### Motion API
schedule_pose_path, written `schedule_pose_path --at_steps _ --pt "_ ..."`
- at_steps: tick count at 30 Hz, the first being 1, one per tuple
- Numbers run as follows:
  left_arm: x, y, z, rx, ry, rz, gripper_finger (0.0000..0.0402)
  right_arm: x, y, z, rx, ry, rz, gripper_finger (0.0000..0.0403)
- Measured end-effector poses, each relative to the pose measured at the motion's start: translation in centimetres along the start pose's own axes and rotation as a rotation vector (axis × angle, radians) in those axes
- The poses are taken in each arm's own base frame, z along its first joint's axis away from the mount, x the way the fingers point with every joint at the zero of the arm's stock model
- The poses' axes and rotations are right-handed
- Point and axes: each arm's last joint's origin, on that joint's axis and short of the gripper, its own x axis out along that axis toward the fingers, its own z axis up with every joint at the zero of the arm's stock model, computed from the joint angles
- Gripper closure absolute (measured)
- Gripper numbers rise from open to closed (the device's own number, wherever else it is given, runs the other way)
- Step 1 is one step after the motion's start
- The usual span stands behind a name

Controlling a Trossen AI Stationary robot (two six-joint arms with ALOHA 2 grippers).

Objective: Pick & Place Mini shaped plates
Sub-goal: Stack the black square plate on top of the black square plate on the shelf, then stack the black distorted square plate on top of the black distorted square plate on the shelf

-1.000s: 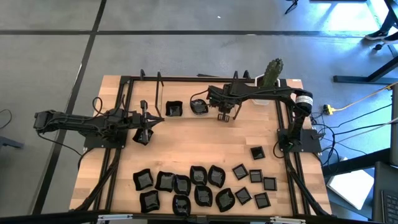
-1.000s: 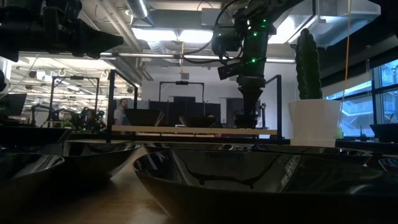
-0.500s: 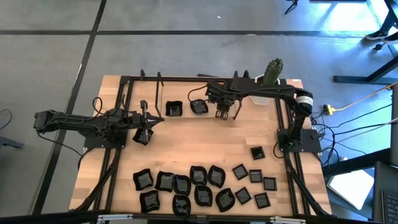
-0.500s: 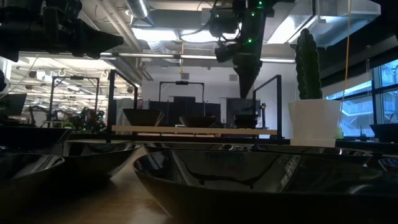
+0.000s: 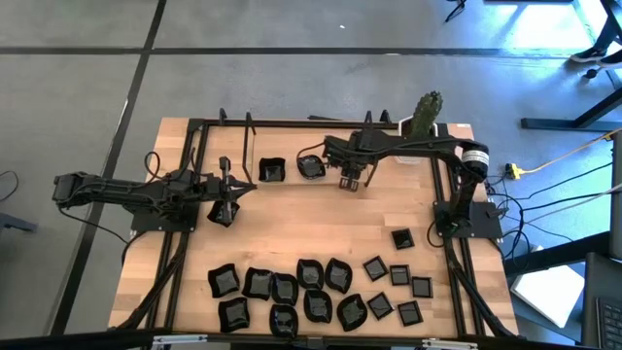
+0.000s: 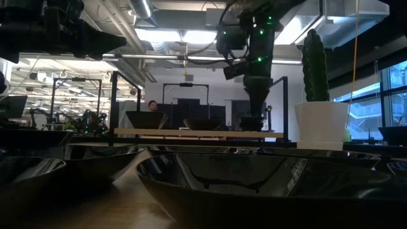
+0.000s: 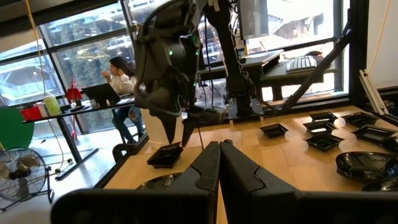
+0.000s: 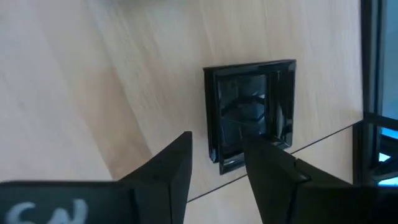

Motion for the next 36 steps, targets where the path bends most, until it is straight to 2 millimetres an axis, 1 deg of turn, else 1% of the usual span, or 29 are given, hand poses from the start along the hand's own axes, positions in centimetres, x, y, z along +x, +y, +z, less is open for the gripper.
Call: schedule_pose_path --at_steps 6,12,21,25,27,29,31,33,36 --pt "0.0 0.0 0.0 0.000 0.000 0.000 0.0396 0.8 0.1 -0.2 -0.001 -0.010 -0.005 0.0259" --pt "0.0 0.0 0.0 0.000 0.000 0.000 0.0396 0.8 0.5 0.2 0.003 -0.054 0.107 0.0259" --pt "0.0 0.0 0.0 0.000 0.000 0.000 0.0396 0.7 0.5 0.4 0.000 -0.069 0.109 0.0259" --pt "0.0 0.0 0.0 0.000 0.000 0.000 0.0396 0.0 0.3 0.8 0.002 -0.101 0.107 0.0259" --pt "0.0 0.0 0.0 0.000 0.000 0.000 0.0396 -0.9 0.4 1.2 -0.009 -0.148 0.105 0.0259" --pt "0.0 0.0 0.0 0.000 0.000 0.000 0.0396 -2.6 0.6 1.6 -0.030 -0.240 0.111 0.0264" --pt "0.0 0.0 0.0 0.000 0.000 0.000 0.0396 -5.2 0.8 1.8 -0.055 -0.393 0.140 0.0272" --pt "0.0 0.0 0.0 0.000 0.000 0.000 0.0396 -8.1 0.9 1.8 -0.062 -0.576 0.178 0.0283" --pt "0.0 0.0 -0.1 0.001 0.011 -0.002 0.0396 -12.9 1.2 0.6 -0.089 -0.863 0.248 0.0304"
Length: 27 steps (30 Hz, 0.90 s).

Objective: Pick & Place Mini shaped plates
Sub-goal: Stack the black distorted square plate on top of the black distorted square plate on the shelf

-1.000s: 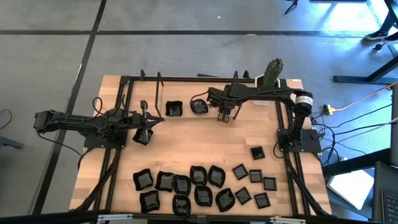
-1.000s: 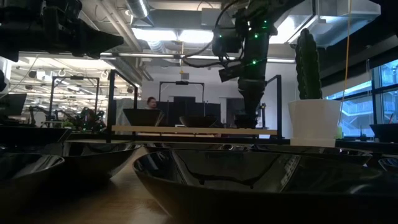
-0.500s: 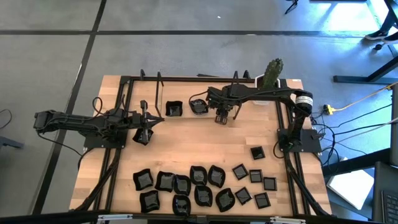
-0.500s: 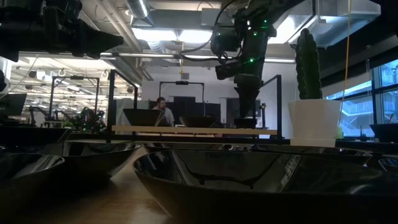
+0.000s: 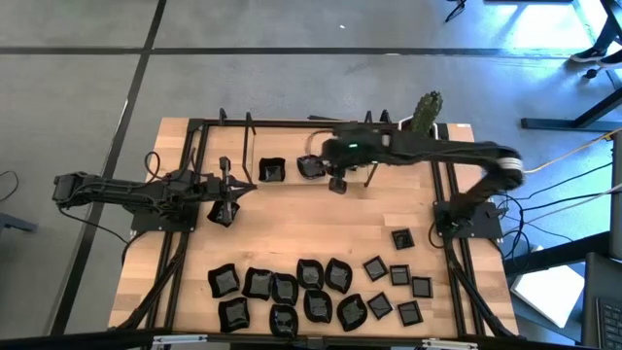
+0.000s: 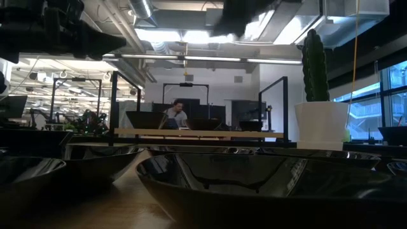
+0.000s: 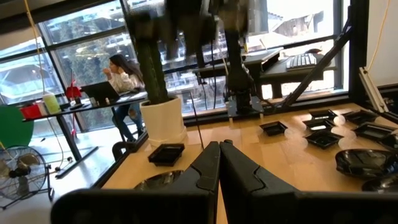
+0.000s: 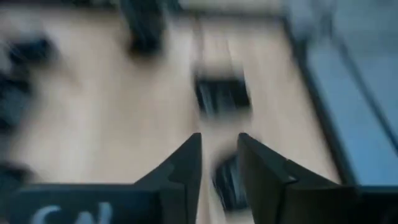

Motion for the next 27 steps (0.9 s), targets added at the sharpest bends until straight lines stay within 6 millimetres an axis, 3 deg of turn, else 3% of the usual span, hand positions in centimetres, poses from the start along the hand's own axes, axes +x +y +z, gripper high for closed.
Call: schedule_pose_path --at_steps 2,5,10,14,22,27 --pt "0.0 0.0 -0.1 0.001 0.010 -0.002 0.0396 -2.7 1.2 1.1 -0.024 -0.160 0.049 0.0320" --pt "0.0 0.0 -0.1 0.001 0.010 -0.002 0.0396 -6.3 3.1 1.1 -0.059 -0.308 0.116 0.0349" --pt "0.0 0.0 -0.1 0.001 0.011 -0.002 0.0396 -9.3 5.9 -2.8 -0.096 -0.416 0.189 0.0396" --pt "0.0 0.0 0.0 0.000 0.004 0.000 0.0396 -9.2 8.0 -7.3 -0.079 -0.545 0.255 0.0387" --pt "0.0 0.0 0.0 0.000 0.002 0.000 0.0396 -6.3 10.5 -16.3 -0.060 -0.711 0.307 0.0398" --pt "0.0 0.0 0.0 0.000 0.002 0.000 0.0396 -6.1 10.4 -19.5 -0.043 -0.733 0.299 0.0386"
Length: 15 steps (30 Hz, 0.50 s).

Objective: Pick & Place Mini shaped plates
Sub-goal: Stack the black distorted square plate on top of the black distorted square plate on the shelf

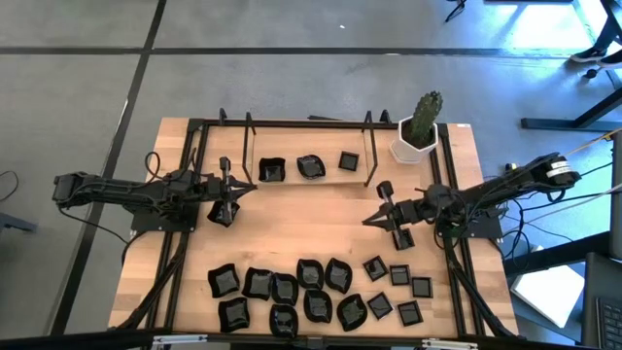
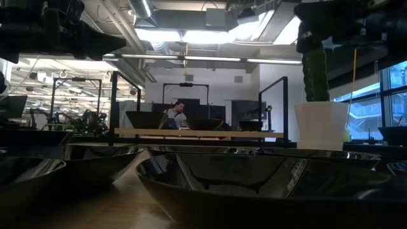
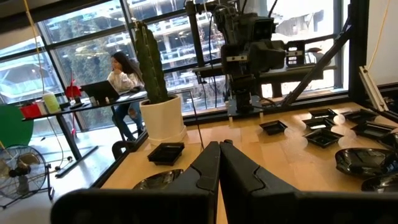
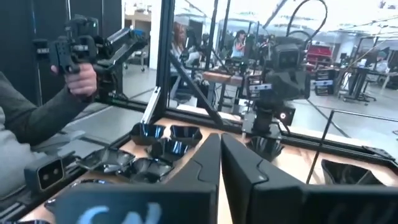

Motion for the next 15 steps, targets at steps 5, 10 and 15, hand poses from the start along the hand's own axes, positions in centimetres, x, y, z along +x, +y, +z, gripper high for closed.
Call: schedule_pose_path --at_steps 5,10,15 --pt "0.00 0.00 0.00 0.000 0.000 0.000 0.0396 -0.52 -0.01 -0.62 -0.005 0.010 -0.006 0.0391" --pt "0.00 0.00 0.00 0.000 0.000 -0.001 0.0396 -0.49 0.01 -0.74 -0.009 0.018 -0.004 0.0399" --pt "0.00 -0.01 -0.05 0.000 0.005 -0.001 0.0396 -0.49 0.01 -0.75 -0.009 0.019 -0.004 0.0386"
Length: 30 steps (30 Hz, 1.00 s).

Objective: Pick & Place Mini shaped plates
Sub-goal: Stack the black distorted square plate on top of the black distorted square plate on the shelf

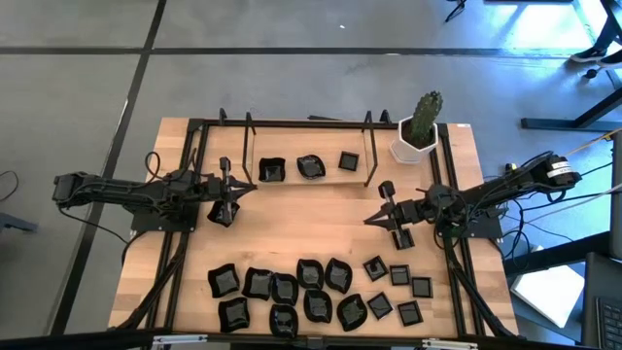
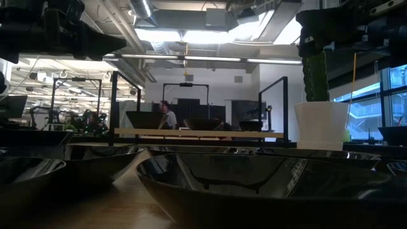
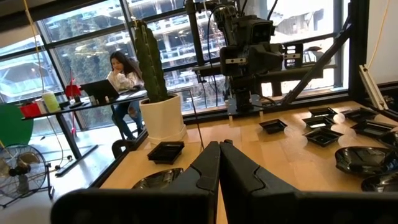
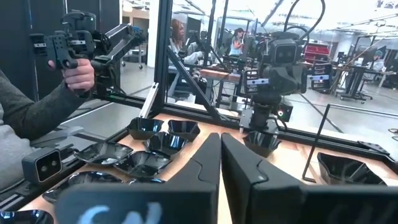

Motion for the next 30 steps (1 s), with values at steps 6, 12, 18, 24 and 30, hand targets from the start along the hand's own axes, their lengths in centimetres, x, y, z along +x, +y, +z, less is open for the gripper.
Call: schedule_pose_path --at_steps 6,12,18,24,30 --pt "0.00 0.00 0.00 0.000 0.000 0.000 0.0396 0.00 0.01 -0.08 0.000 0.008 0.001 0.0388" --pt "0.00 0.00 0.00 0.000 0.000 0.000 0.0396 0.00 0.05 -0.41 -0.001 0.043 0.006 0.0397" --pt "0.00 0.00 0.00 0.000 0.000 0.000 0.0396 -0.01 0.08 -0.63 0.001 0.066 0.009 0.0391" --pt "0.00 0.00 0.00 0.000 0.000 0.000 0.0396 -0.03 0.11 -0.82 0.002 0.085 0.012 0.0397" --pt "0.00 -0.02 0.00 -0.017 -0.001 -0.007 0.0396 -0.03 0.12 -0.88 0.002 0.092 0.013 0.0393"
